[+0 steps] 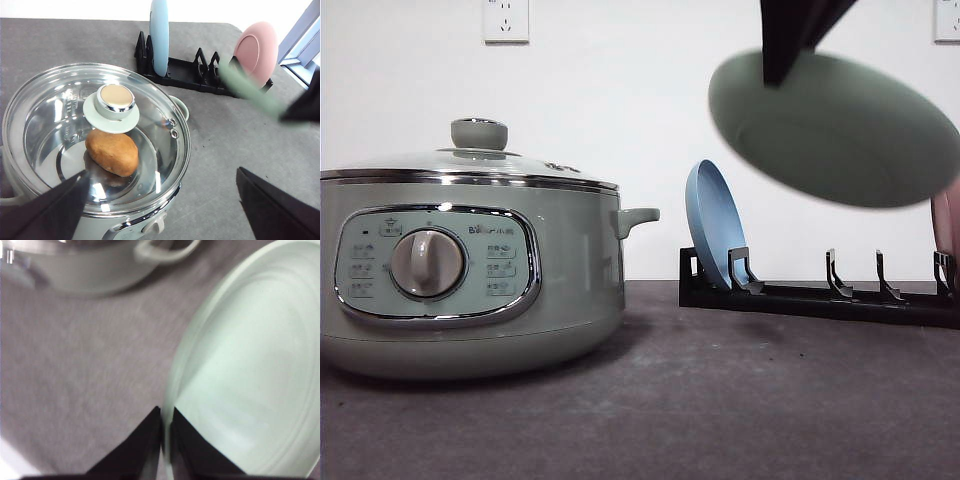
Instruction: Transfer potato from steamer to green plate
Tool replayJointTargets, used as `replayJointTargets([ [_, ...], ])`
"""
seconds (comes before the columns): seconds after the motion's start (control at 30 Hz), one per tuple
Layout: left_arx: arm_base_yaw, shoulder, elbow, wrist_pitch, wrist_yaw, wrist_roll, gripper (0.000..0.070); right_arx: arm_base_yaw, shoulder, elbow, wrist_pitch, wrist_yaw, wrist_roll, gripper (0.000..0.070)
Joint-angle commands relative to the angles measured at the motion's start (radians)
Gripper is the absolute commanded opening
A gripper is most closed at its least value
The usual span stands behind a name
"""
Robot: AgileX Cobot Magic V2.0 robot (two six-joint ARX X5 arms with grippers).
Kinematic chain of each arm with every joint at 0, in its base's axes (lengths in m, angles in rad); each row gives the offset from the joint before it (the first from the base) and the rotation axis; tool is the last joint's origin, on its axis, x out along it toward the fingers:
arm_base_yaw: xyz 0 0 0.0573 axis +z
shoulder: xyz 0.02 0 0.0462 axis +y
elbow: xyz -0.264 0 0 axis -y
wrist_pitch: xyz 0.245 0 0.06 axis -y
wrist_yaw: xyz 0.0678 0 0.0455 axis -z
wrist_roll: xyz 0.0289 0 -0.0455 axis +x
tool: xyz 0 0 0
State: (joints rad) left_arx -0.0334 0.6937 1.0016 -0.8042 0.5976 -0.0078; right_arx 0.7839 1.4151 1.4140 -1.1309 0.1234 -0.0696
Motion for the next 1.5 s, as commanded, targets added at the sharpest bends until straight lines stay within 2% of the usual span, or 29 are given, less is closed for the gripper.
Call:
replayJointTargets([
  [0.0,-0.002,0.005,0.024,0.012,0.003,0.019,0.0596,0.043,0.008,-0.035,0.022,0.030,0.015,0.0006],
  [0.23,-0.002,0.005,0.024,0.012,0.002,0.018,0.0596,0.152,0.010,-0.223,0.126,0.069,0.059,0.0006],
  [0.43,-0.002,0.005,0.024,0.012,0.002,0.018,0.0595,0.212,0.032,-0.327,0.222,0.070,0.067,0.0006],
  [0.77,-0.002,0.005,0.024,0.011,0.003,0.018,0.0595,0.261,0.170,-0.361,0.266,0.087,0.091,0.0006],
  [0.97,-0.002,0.005,0.024,0.010,0.003,0.018,0.0596,0.270,0.229,-0.361,0.271,0.028,0.109,0.0012],
  [1.03,-0.002,0.005,0.024,0.010,0.003,0.018,0.0596,0.271,0.231,-0.361,0.273,0.023,0.111,0.0061],
  [1.13,-0.002,0.005,0.024,0.010,0.003,0.018,0.0596,0.272,0.232,-0.361,0.275,0.023,0.119,0.0233],
  [1.2,-0.002,0.005,0.024,0.010,0.002,0.018,0.0596,0.272,0.232,-0.361,0.274,0.024,0.119,0.0304],
  [1.47,-0.002,0.005,0.024,0.010,0.002,0.018,0.0596,0.269,0.217,-0.345,0.257,0.042,0.115,0.0345],
])
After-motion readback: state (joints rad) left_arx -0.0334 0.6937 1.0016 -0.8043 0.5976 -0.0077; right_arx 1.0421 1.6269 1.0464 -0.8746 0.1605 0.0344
